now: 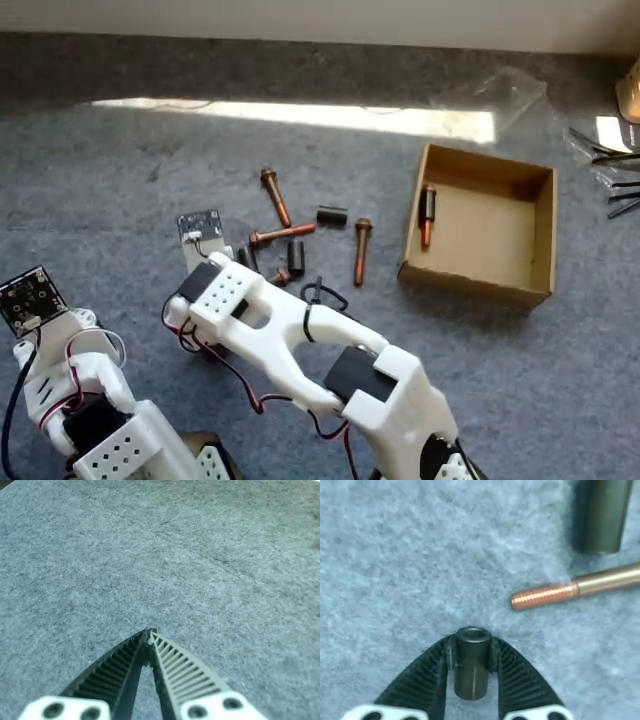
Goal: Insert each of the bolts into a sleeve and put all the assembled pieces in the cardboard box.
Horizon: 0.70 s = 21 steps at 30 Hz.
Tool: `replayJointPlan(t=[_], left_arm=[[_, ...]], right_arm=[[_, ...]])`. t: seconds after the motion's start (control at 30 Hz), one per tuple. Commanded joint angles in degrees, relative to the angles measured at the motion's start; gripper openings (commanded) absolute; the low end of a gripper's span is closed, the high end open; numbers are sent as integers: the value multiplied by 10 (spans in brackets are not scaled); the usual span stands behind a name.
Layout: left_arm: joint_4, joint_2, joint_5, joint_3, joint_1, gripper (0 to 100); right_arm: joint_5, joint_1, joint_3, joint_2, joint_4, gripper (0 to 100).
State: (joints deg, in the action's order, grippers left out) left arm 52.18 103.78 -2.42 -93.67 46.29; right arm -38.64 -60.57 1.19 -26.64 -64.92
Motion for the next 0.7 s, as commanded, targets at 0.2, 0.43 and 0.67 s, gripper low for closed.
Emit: replayJointPlan(t=[0.2, 0.43, 0.67], left_arm=[[-11, 9, -1, 5, 2, 18], [-11, 9, -1, 5, 1, 18], [-11, 9, -4, -3, -28, 18]], right_arm=[[82, 33, -46, 76, -92, 5], [150, 61, -76, 199, -167, 5], [277, 102, -73, 351, -233, 5]])
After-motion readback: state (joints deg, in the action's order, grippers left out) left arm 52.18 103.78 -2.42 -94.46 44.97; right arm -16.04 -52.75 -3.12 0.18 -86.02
